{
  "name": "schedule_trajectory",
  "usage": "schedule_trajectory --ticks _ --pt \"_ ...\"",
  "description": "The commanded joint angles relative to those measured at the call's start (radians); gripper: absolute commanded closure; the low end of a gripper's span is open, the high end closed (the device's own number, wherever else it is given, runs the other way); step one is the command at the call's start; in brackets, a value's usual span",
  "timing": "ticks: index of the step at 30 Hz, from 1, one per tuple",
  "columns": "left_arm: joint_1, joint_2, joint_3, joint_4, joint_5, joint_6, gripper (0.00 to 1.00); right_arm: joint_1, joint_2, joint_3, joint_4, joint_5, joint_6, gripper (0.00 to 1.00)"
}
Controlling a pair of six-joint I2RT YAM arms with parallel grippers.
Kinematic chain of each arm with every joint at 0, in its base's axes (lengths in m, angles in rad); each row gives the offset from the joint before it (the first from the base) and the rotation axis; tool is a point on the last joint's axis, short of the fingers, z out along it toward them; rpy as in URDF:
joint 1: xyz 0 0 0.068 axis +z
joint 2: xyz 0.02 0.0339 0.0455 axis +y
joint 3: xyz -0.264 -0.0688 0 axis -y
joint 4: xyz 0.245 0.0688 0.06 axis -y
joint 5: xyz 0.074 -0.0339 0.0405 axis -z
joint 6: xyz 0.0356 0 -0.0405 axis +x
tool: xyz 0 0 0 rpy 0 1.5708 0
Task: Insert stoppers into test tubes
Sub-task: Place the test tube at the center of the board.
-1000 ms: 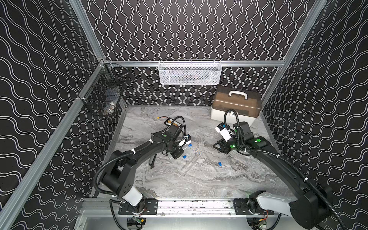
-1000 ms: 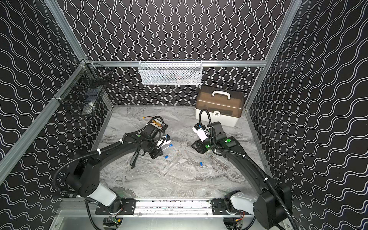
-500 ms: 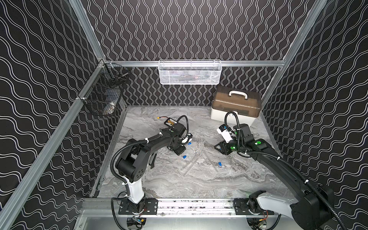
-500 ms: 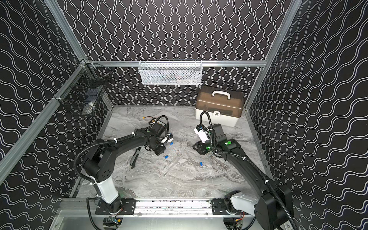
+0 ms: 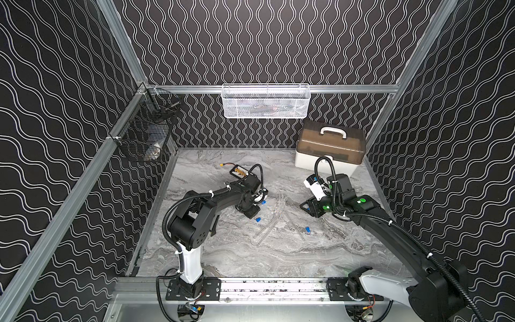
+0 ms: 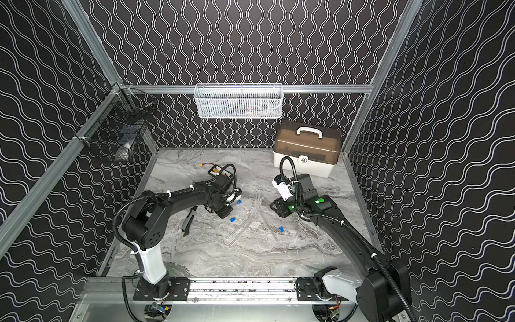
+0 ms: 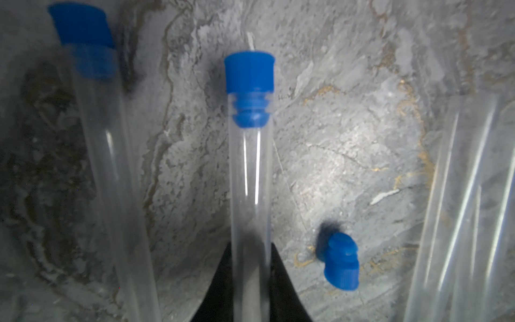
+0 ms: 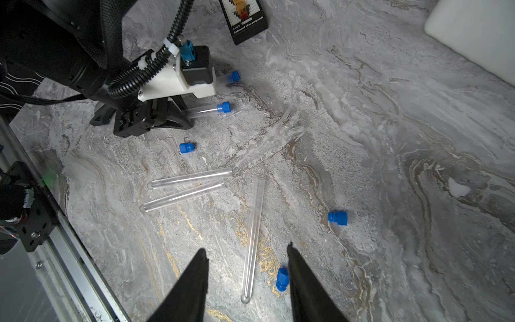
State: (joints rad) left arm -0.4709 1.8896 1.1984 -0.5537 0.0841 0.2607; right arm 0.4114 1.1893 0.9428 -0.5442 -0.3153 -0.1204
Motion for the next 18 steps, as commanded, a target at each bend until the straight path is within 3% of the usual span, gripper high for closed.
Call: schedule_trajectory --ticks 1,6,12,18 --pt "0.002 0.014 -0.015 0.006 -0.041 -0.005 0.88 0.0 -0.002 -0.002 0.013 0.001 -0.004 0.54" --pt "0.003 0.007 -0.024 0.016 -0.051 -0.008 0.78 0.0 -0.003 -0.007 0.007 0.001 -0.008 0.54" --pt "0.003 -0.015 -0.031 0.025 -0.067 -0.009 0.73 0.0 -0.008 -0.013 0.0 0.005 -0.016 0.54" --pt "0.005 -0.106 -0.025 0.039 -0.072 -0.022 0.66 0.0 -0.015 -0.013 -0.008 0.007 -0.021 0.54"
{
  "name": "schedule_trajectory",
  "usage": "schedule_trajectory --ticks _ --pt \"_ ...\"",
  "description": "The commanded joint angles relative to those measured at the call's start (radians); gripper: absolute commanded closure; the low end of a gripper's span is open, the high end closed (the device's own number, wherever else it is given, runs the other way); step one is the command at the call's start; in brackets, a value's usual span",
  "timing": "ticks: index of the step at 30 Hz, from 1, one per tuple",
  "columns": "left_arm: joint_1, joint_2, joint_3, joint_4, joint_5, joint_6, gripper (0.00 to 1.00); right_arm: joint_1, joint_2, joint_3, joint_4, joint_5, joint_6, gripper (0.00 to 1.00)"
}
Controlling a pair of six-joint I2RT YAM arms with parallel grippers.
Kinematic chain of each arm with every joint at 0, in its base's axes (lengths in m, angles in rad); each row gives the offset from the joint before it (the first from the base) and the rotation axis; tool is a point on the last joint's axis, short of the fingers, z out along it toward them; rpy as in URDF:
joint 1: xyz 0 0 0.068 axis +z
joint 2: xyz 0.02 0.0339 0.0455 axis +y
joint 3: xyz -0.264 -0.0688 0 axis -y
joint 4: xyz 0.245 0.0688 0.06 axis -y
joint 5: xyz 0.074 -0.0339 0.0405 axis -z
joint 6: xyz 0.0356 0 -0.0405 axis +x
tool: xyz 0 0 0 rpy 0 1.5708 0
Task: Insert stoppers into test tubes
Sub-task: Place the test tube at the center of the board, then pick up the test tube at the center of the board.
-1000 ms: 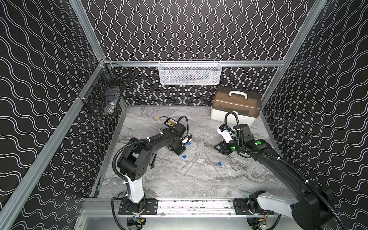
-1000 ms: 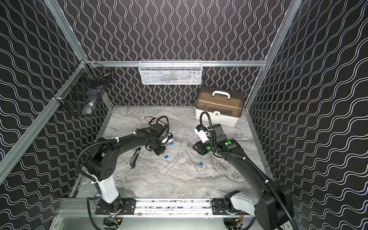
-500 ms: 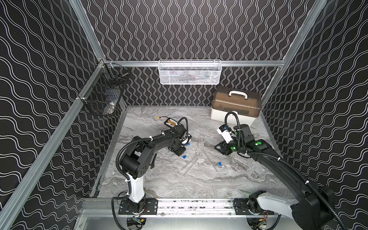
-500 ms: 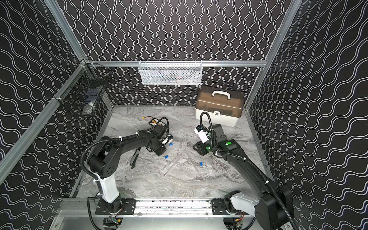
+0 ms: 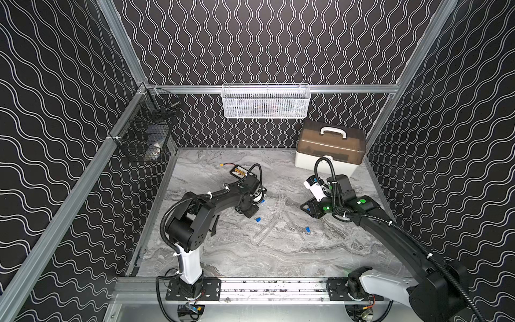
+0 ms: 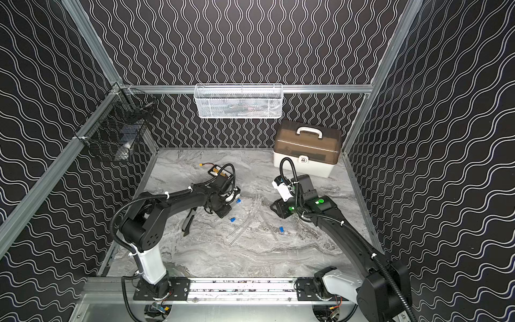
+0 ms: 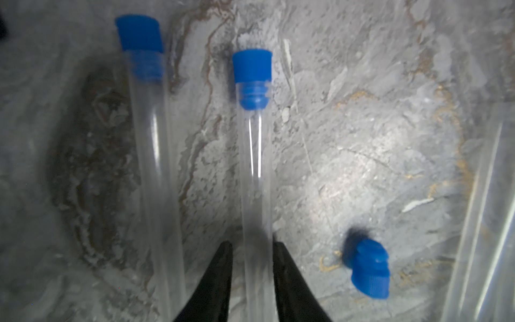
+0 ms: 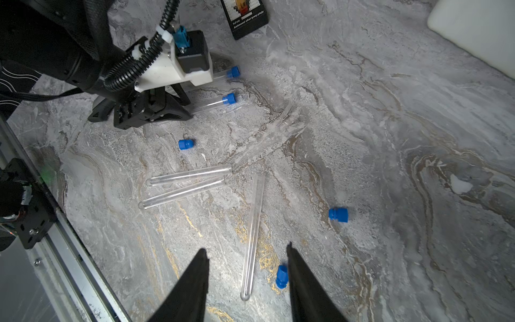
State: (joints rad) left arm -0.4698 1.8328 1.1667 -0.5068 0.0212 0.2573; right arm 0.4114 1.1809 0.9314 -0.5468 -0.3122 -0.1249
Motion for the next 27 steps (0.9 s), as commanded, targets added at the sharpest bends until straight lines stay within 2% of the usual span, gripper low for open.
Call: schedule_trajectory --ticks 1,4,8,13,18,23,27 --pt "0.003 -0.073 0.01 -0.011 -0.005 -0.022 0.64 0.001 -0.009 -0.003 -0.005 0.004 -0.016 0.54" --pt "0.002 -0.153 0.005 -0.007 0.015 -0.059 0.59 0.0 -0.019 -0.011 -0.001 0.003 0.001 0.55" --pt "-0.017 -0.204 0.013 -0.067 0.053 -0.161 0.58 0.001 -0.033 -0.034 0.033 -0.002 0.026 0.55" --pt "-0.15 -0.241 -0.006 -0.143 0.029 -0.231 0.59 0.0 -0.035 -0.047 0.034 0.011 0.039 0.55" --pt "-0.237 -0.222 -0.034 -0.167 0.001 -0.299 0.59 0.0 -0.044 -0.06 0.038 0.024 0.048 0.56" --pt "-0.265 -0.159 -0.018 -0.173 -0.023 -0.293 0.61 0.0 -0.048 -0.066 0.038 0.019 0.05 0.56" --pt "-0.268 -0.115 -0.022 -0.138 0.003 -0.294 0.61 0.001 -0.047 -0.065 0.033 0.02 0.045 0.55"
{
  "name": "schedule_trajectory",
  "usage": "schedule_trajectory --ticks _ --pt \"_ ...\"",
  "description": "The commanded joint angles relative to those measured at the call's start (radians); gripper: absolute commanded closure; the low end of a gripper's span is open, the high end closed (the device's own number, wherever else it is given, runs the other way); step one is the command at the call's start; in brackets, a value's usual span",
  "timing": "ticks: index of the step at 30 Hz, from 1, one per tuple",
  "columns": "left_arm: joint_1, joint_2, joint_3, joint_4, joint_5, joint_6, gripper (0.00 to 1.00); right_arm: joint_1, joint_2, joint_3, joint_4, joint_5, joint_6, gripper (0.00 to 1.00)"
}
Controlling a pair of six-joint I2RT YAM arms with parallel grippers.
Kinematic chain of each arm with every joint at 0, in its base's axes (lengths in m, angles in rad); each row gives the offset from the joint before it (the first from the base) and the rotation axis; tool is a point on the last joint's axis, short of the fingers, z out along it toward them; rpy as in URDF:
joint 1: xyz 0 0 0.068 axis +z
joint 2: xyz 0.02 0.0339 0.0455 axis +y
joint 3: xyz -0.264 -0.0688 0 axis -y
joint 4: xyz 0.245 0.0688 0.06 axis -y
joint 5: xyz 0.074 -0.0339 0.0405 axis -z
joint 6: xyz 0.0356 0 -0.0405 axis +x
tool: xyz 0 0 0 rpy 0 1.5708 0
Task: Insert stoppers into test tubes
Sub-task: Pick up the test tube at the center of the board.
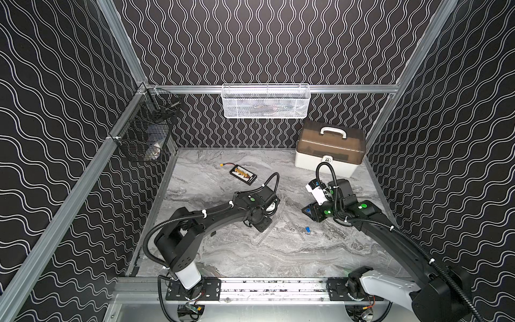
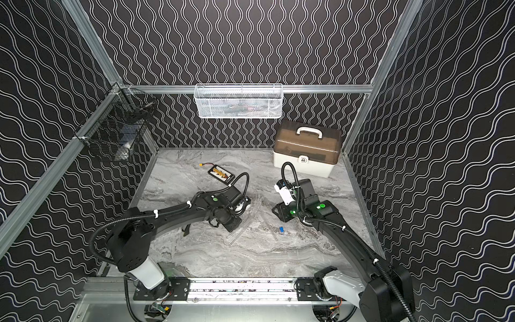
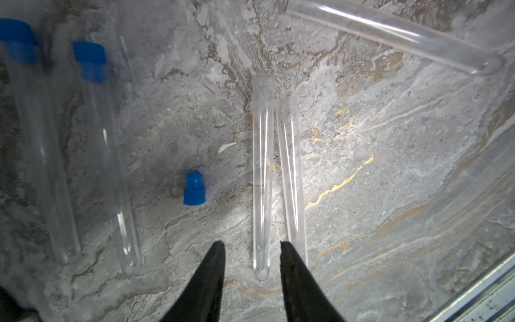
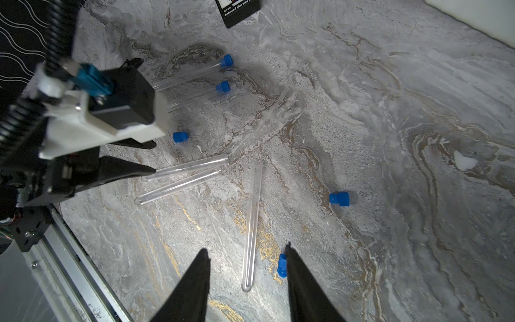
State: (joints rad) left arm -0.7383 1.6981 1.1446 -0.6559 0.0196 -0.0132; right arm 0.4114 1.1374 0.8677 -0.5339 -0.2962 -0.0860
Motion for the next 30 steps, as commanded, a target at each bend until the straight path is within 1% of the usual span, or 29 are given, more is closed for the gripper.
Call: schedule_trajectory --ticks 1,12,17,20,25,30 --pt "0.0 0.032 -0.005 0.023 0.008 -0.022 0.61 0.0 -0.004 0.001 0.018 0.004 0.005 0.55" --pt "-0.001 0.113 -0.015 0.077 0.019 -0.02 0.6 0.001 -0.008 -0.002 0.006 0.006 -0.001 0.55" --pt "-0.001 0.134 -0.021 0.096 0.02 -0.029 0.61 0.0 -0.005 -0.001 0.005 0.005 -0.007 0.55" --pt "-0.002 0.145 -0.022 0.098 0.011 -0.025 0.66 0.001 -0.004 -0.003 0.005 0.003 -0.009 0.55" --pt "-0.006 0.157 -0.027 0.091 -0.008 -0.017 0.76 0.0 -0.003 -0.003 0.003 0.005 -0.016 0.55" --pt "-0.005 0.154 -0.026 0.085 -0.021 -0.007 0.84 0.001 -0.004 -0.003 0.0 0.006 -0.02 0.55"
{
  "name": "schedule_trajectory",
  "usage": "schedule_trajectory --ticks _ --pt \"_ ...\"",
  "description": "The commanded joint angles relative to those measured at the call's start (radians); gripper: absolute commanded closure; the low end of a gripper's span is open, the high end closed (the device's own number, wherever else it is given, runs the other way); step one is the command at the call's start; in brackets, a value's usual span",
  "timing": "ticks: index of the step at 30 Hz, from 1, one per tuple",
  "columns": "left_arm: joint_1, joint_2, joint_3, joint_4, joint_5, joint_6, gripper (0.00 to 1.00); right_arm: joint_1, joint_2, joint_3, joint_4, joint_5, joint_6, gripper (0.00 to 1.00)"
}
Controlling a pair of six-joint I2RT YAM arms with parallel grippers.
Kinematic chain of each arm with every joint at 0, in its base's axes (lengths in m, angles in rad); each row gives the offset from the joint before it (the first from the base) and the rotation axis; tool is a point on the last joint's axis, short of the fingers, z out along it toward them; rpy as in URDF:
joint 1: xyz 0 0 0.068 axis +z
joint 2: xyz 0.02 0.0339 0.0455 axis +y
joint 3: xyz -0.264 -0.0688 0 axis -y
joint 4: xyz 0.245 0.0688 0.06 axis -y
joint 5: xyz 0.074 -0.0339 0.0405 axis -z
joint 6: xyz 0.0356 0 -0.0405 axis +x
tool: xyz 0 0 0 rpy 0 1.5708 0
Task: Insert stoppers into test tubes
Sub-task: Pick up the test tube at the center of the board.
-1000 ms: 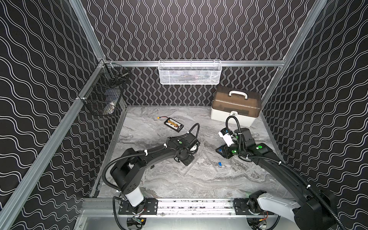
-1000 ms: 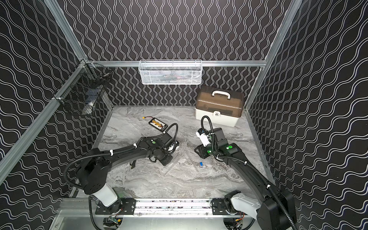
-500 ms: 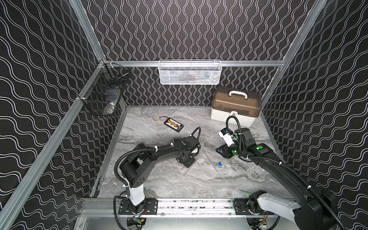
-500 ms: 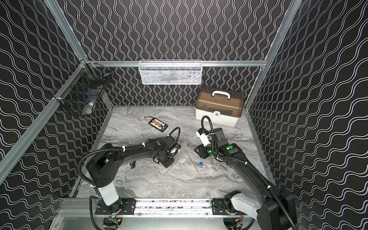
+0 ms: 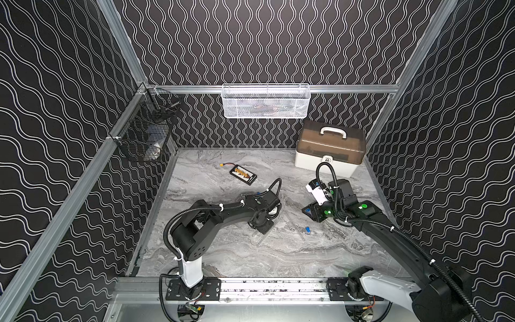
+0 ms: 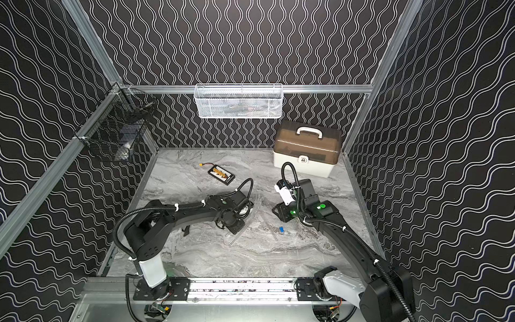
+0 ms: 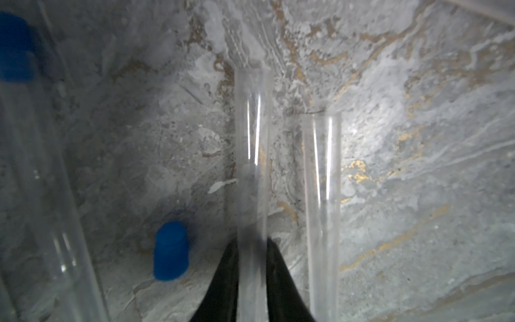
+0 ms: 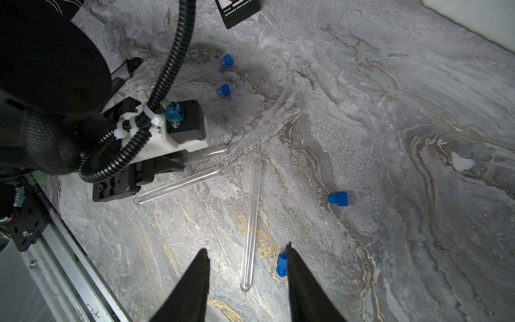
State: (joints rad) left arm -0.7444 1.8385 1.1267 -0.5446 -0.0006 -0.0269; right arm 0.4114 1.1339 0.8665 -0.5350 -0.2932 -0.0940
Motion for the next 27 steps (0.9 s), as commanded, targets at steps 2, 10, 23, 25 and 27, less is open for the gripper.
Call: schedule_trajectory --ticks 2,10,23,25,27 --pt "0.001 0.004 -0.009 -0.025 -0.007 0.007 0.87 0.0 -0.003 -0.004 0.001 0.005 -0.008 0.55" --pt "-0.003 -0.17 -0.1 0.087 -0.009 0.029 0.94 -0.004 -0.051 -0.042 0.071 0.029 0.1 0.55" --pt "-0.039 -0.498 -0.291 0.396 0.096 0.224 0.93 -0.048 0.121 0.206 -0.195 -0.07 0.441 0.46" --pt "-0.042 -0.5 -0.289 0.418 0.119 0.255 0.93 -0.07 0.203 0.292 -0.287 -0.173 0.412 0.44" --pt "-0.047 -0.494 -0.283 0.433 0.129 0.275 0.93 -0.083 0.257 0.345 -0.333 -0.272 0.393 0.4"
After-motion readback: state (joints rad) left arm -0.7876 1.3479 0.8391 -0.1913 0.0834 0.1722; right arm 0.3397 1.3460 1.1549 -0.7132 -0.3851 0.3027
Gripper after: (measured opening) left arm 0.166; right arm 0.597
